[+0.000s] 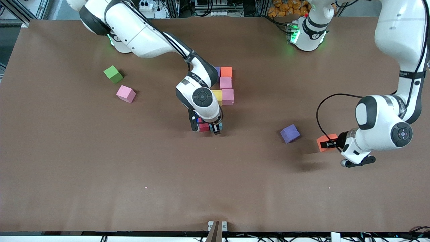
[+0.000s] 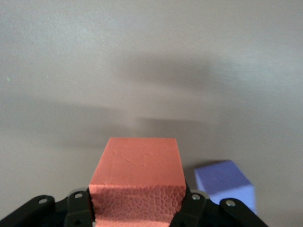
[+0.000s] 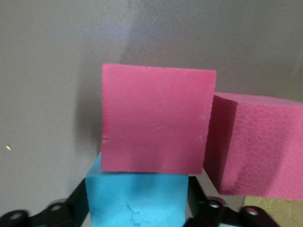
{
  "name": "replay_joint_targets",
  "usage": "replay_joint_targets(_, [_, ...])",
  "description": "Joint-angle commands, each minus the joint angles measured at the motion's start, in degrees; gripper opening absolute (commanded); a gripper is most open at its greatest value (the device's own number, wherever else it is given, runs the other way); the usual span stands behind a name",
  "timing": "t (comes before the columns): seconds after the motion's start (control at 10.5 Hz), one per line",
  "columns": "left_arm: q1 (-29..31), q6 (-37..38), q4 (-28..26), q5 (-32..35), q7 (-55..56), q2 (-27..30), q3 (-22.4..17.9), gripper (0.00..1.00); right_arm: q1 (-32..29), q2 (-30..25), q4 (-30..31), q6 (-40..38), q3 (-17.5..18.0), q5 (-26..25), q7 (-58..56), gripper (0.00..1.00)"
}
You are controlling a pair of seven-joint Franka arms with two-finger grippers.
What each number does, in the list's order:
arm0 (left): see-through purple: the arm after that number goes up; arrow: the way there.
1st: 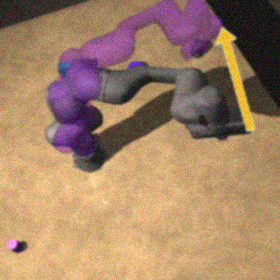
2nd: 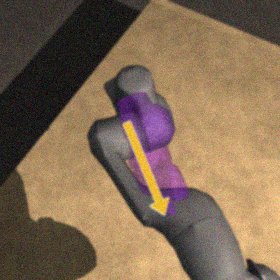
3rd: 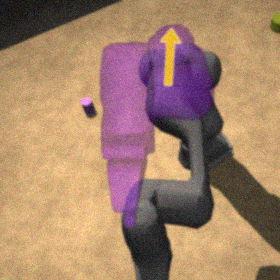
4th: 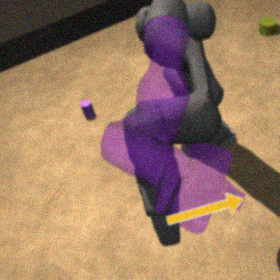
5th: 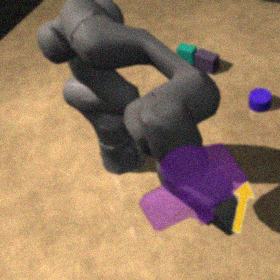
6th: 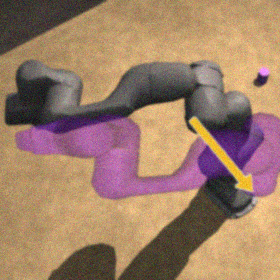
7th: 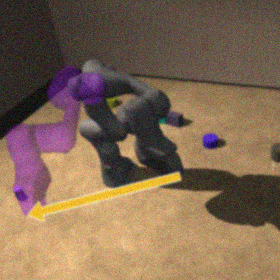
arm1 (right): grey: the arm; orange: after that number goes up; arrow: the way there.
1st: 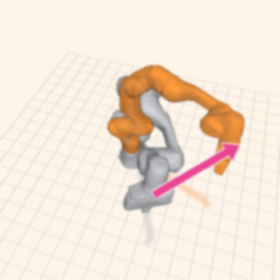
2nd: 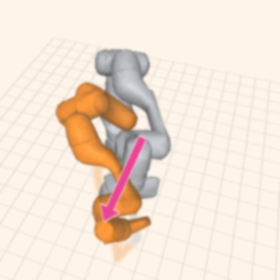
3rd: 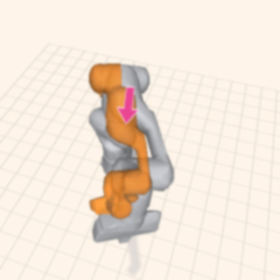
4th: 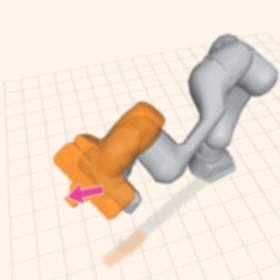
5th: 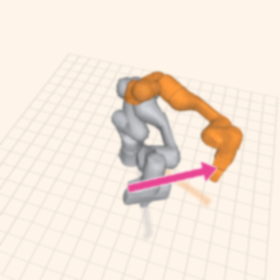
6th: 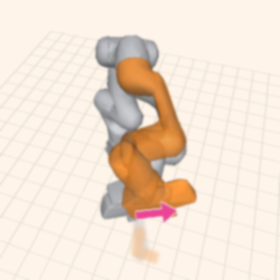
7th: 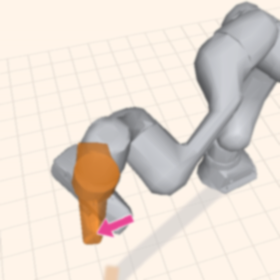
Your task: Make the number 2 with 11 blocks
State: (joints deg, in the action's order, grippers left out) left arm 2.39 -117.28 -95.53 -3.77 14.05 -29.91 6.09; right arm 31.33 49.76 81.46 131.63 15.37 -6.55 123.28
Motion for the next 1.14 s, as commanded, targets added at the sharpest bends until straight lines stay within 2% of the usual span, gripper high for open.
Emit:
replay_joint_targets(0.0, [-3.4,2.2,-0.9,-0.5,8.8,3.8,-0.6,0.27,1.0,0.4,-2.6,-0.7,-0.8,-0.1,0.9,1.00])
replay_joint_targets(0.29, [-6.4,2.3,-1.0,-0.6,20.2,4.9,-0.3,0.27,1.1,-0.7,-2.7,-1.7,-0.1,0.2,1.1,1.00])
replay_joint_targets(0.67, [-8.9,1.6,-1.1,-1.2,42.6,4.4,6.0,0.27,1.4,-1.6,-6.1,-7.8,0.7,0.7,0.9,1.00])
replay_joint_targets(0.95, [-13.4,-2.1,-1.1,-1.9,59.2,2.8,7.3,0.27,-0.6,-2.7,-7.6,-10.0,0.7,0.8,-2.8,1.00])
replay_joint_targets(1.05, [-14.9,-5.7,-1.5,-2.7,64.6,1.9,7.2,0.27,-2.2,-3.3,-7.6,-11.7,0.7,0.8,-5.6,1.00])
